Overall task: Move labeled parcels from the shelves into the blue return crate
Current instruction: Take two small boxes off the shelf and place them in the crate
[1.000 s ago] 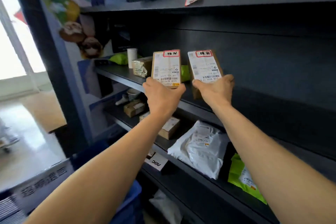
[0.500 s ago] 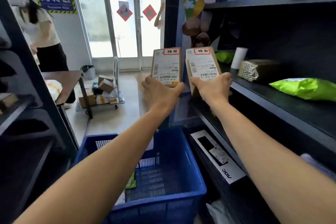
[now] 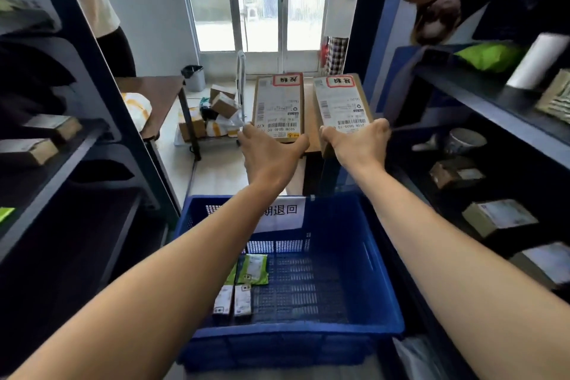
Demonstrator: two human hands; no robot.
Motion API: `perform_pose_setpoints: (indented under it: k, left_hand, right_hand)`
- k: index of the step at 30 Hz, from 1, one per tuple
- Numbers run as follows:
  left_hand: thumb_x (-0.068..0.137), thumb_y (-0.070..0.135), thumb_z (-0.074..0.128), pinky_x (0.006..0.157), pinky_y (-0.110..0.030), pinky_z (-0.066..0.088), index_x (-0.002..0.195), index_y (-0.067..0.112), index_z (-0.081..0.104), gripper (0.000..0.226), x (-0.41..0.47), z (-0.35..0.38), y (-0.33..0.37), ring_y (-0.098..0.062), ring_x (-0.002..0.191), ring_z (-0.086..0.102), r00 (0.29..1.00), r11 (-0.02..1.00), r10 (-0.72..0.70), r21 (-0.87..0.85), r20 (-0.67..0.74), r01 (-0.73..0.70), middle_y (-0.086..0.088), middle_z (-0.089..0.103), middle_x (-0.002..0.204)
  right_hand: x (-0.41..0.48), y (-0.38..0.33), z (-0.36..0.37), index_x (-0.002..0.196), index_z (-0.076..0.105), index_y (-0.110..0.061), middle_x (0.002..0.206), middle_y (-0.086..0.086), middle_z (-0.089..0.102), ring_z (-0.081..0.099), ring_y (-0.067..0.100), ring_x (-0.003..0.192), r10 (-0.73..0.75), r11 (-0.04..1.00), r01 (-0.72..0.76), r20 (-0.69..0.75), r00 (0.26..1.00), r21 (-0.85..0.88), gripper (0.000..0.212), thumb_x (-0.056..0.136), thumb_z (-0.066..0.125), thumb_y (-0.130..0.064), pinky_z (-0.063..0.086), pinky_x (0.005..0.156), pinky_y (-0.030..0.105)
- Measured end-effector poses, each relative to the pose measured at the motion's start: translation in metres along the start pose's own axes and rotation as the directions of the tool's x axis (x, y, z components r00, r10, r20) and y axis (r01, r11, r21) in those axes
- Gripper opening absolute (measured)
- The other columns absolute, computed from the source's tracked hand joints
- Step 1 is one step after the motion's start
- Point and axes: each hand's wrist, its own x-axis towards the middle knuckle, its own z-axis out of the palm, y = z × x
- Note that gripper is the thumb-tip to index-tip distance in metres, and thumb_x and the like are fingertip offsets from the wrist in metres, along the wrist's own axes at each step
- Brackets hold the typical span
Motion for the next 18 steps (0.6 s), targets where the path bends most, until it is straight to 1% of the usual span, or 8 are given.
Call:
perform_pose_setpoints:
  k: [2,4,6,8,11,14,16,18]
  left_hand:
    - [0.063,0.048,0.077,0.102,-0.042,0.043,0.135,0.005,0.027,0.098,0.01,0.009,-0.011,-0.026,0.122,0.042,1.0,1.0,-0.024,0.011,0.003,0.024,-0.01,0.037,0.131]
    - [0.061,0.05,0.077,0.101,-0.044,0.044,0.133,0.005,0.029,0.097,0.019,0.019,-0.021,-0.027,0.12,0.043,0.999,0.999,-0.042,0.031,-0.003,0.042,-0.01,0.038,0.129]
    - [0.06,0.051,0.077,0.1,-0.045,0.044,0.131,0.005,0.03,0.097,0.029,0.031,-0.032,-0.026,0.118,0.043,0.998,0.996,-0.065,0.059,-0.014,0.066,-0.009,0.039,0.126]
    - [0.058,0.052,0.076,0.099,-0.045,0.046,0.131,0.006,0.031,0.097,0.037,0.043,-0.044,-0.026,0.117,0.044,0.995,0.991,-0.099,0.083,-0.029,0.101,-0.008,0.039,0.125]
    - [0.058,0.051,0.075,0.096,-0.044,0.047,0.129,0.005,0.032,0.095,0.048,0.061,-0.062,-0.025,0.115,0.045,0.989,0.984,-0.135,0.112,-0.059,0.14,-0.008,0.04,0.123]
    - [0.062,0.048,0.075,0.094,-0.037,0.047,0.128,0.005,0.033,0.089,0.055,0.075,-0.088,-0.025,0.115,0.044,0.981,0.973,-0.179,0.134,-0.072,0.187,-0.009,0.039,0.124]
    - [0.064,0.046,0.075,0.09,-0.032,0.044,0.125,0.005,0.033,0.085,0.056,0.084,-0.107,-0.024,0.115,0.043,0.976,0.964,-0.207,0.156,-0.067,0.215,-0.009,0.038,0.124]
    - [0.064,0.045,0.075,0.09,-0.032,0.044,0.124,0.005,0.034,0.083,0.056,0.091,-0.127,-0.024,0.113,0.044,0.972,0.955,-0.227,0.182,-0.063,0.235,-0.009,0.039,0.122]
  right_hand:
    - [0.01,0.008,0.013,0.127,0.033,-0.006,0.129,0.011,0.041,0.046,0.024,0.119,0.027,0.999,-0.026,0.03,0.999,-0.023,0.087,0.063,0.081,-0.04,0.05,0.086,0.032]
    - [0.023,0.016,0.024,0.128,0.033,-0.007,0.13,0.01,0.041,0.047,0.022,0.117,0.035,0.998,-0.032,0.07,0.997,-0.045,0.085,0.066,0.08,-0.041,0.048,0.08,0.029]
    - [0.035,0.024,0.037,0.128,0.033,-0.008,0.131,0.01,0.04,0.046,0.019,0.111,0.034,0.997,-0.026,0.116,0.993,-0.069,0.083,0.068,0.078,-0.041,0.041,0.074,0.025]
    - [0.048,0.033,0.051,0.129,0.032,-0.009,0.131,0.01,0.039,0.046,0.02,0.111,0.037,0.996,-0.022,0.173,0.984,-0.088,0.083,0.068,0.078,-0.042,0.04,0.073,0.025]
    - [0.066,0.052,0.074,0.131,0.031,-0.011,0.132,0.011,0.037,0.046,0.026,0.117,0.055,0.993,-0.028,0.234,0.971,-0.116,0.084,0.068,0.076,-0.043,0.044,0.079,0.03]
    - [0.077,0.074,0.1,0.132,0.031,-0.01,0.133,0.012,0.037,0.045,0.029,0.119,0.091,0.985,-0.043,0.295,0.951,-0.165,0.086,0.067,0.076,-0.042,0.042,0.083,0.03]
    - [0.079,0.091,0.117,0.131,0.031,-0.01,0.132,0.012,0.037,0.046,0.031,0.117,0.128,0.979,-0.066,0.325,0.937,-0.193,0.086,0.065,0.076,-0.042,0.045,0.088,0.034]
    - [0.079,0.108,0.134,0.131,0.03,-0.01,0.131,0.012,0.037,0.047,0.032,0.116,0.155,0.973,-0.082,0.349,0.924,-0.215,0.087,0.064,0.076,-0.042,0.049,0.091,0.038]
